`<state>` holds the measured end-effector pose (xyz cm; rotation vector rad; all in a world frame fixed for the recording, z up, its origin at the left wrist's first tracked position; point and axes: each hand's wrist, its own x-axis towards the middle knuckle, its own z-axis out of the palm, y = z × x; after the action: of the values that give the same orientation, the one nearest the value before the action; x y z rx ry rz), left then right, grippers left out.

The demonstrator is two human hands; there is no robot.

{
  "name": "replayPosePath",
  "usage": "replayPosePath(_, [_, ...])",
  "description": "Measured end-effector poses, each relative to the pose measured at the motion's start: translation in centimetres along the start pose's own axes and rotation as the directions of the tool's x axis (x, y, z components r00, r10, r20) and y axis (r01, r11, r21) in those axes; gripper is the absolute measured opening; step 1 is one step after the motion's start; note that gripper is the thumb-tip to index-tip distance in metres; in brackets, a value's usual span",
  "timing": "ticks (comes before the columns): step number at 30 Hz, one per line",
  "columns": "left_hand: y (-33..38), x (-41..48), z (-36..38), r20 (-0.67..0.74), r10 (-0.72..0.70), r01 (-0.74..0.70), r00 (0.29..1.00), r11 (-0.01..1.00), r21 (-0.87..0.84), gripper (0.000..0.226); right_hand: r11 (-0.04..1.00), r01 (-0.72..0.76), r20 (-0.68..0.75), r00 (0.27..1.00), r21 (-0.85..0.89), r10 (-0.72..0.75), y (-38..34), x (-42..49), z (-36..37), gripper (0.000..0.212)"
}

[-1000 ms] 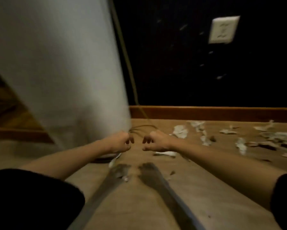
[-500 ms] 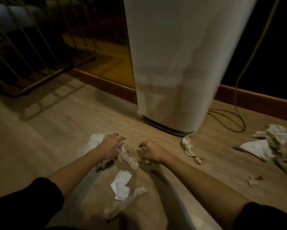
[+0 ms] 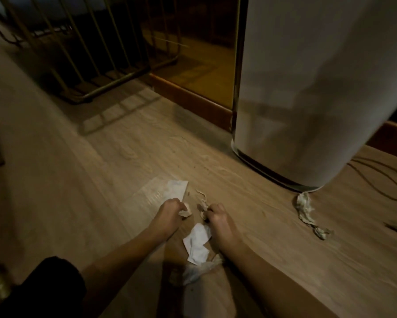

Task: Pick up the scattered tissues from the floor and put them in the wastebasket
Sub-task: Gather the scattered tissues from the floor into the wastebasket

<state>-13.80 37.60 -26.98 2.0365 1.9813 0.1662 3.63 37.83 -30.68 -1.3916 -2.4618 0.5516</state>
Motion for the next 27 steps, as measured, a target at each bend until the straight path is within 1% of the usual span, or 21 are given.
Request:
replayPosePath(1, [0.0, -0.2, -0.1, -0.020, 0.031, -0.031, 0.999, 0.999, -0.034, 0.027, 1.000, 0.001, -0.016, 1.000, 0.012, -0.001, -0.1, 0.1, -0.4, 0.017])
replayPosePath(2, [-0.1, -0.4, -0.4, -0.051, 0.043, -0.047, 0.998, 0.996, -0.081, 0.026, 1.000, -0.007, -0.028, 1.000, 0.030, 0.008, 0.1, 0.4, -0.7, 0.015])
replayPosePath(5, [-0.7, -0.4, -2.2, -0.206, -0.005, -0.049, 0.978, 0.965, -0.256, 0.022, 0.982, -0.102, -0.060, 0.992, 0.157, 0.112, 0.6, 1.1, -2.5, 0.016])
replayPosePath(7, [-1.2, 0.0, -3.2, -0.287, -0.041, -0.039, 0.957, 0.963, -0.267, 0.026, 0.964, -0.128, -0.107, 0.982, 0.233, 0.156, 1.0, 1.0, -4.1, 0.017])
replayPosePath(9, [-2.0, 0.7, -3.7, -0.303, -0.064, -0.015, 0.951, 0.968, -0.250, 0.034, 0.961, -0.115, -0.126, 0.980, 0.252, 0.151, 0.4, 0.2, -5.4, 0.018])
replayPosePath(10, [-2.4, 1.1, -3.6, -0.275, -0.069, 0.001, 0.959, 0.971, -0.240, 0.041, 0.960, -0.101, -0.122, 0.983, 0.261, 0.137, -0.3, -0.5, -5.8, 0.019])
replayPosePath(11, [-2.9, 1.5, -3.4, -0.216, -0.070, 0.022, 0.974, 0.976, -0.218, 0.049, 0.959, -0.084, -0.102, 0.988, 0.272, 0.115, -1.1, -1.2, -5.8, 0.020])
replayPosePath(13, [-3.5, 2.3, -2.6, -0.020, -0.083, 0.081, 0.996, 0.991, -0.111, 0.067, 0.958, -0.029, -0.016, 0.999, 0.286, 0.035, -2.6, -2.7, -5.2, 0.023])
replayPosePath(15, [-3.6, 2.7, -1.6, 0.159, -0.093, 0.090, 0.983, 0.996, 0.030, 0.072, 0.965, 0.038, 0.109, 0.992, 0.258, -0.068, -3.6, -4.2, -4.0, 0.031])
replayPosePath(16, [-3.4, 2.7, -1.3, 0.207, -0.079, 0.061, 0.975, 0.994, 0.093, 0.070, 0.978, 0.064, 0.175, 0.979, 0.197, -0.100, -3.8, -4.9, -3.5, 0.042])
replayPosePath(17, [-3.2, 2.6, -1.0, 0.217, -0.060, 0.029, 0.974, 0.989, 0.142, 0.067, 0.990, 0.086, 0.225, 0.968, 0.114, -0.110, -3.8, -5.5, -3.2, 0.056])
replayPosePath(19, [-2.6, 1.9, -0.8, 0.168, -0.017, -0.015, 0.986, 0.983, 0.185, 0.059, 0.992, 0.123, 0.273, 0.955, -0.021, -0.112, -3.5, -6.3, -2.8, 0.080])
replayPosePath(21, [-2.2, 0.8, -0.7, 0.113, 0.019, -0.040, 0.993, 0.982, 0.184, 0.050, 0.982, 0.172, 0.273, 0.951, -0.072, -0.146, -3.3, -6.6, -2.5, 0.087])
replayPosePath(22, [-2.0, 0.1, -0.6, 0.090, 0.026, -0.041, 0.996, 0.984, 0.171, 0.045, 0.978, 0.191, 0.274, 0.948, -0.086, -0.161, -3.2, -6.6, -2.2, 0.084])
replayPosePath(23, [-1.8, -0.6, -0.4, 0.062, 0.032, -0.041, 0.998, 0.988, 0.148, 0.041, 0.975, 0.201, 0.271, 0.947, -0.092, -0.169, -3.2, -6.4, -1.7, 0.076])
replayPosePath(24, [-1.5, -1.4, -0.3, 0.034, 0.026, -0.030, 0.999, 0.994, 0.108, 0.036, 0.975, 0.213, 0.245, 0.950, -0.064, -0.191, -3.2, -6.4, -1.1, 0.064])
replayPosePath(26, [-1.1, -2.9, -0.3, -0.025, 0.013, -0.013, 1.000, 1.000, 0.015, 0.029, 0.972, 0.221, 0.155, 0.961, 0.078, -0.231, -3.4, -6.5, -0.2, 0.033])
replayPosePath(27, [-1.0, -3.5, -0.3, -0.043, 0.012, -0.013, 0.999, 1.000, -0.012, 0.026, 0.968, 0.213, 0.120, 0.966, 0.131, -0.229, -3.4, -6.9, 0.0, 0.024])
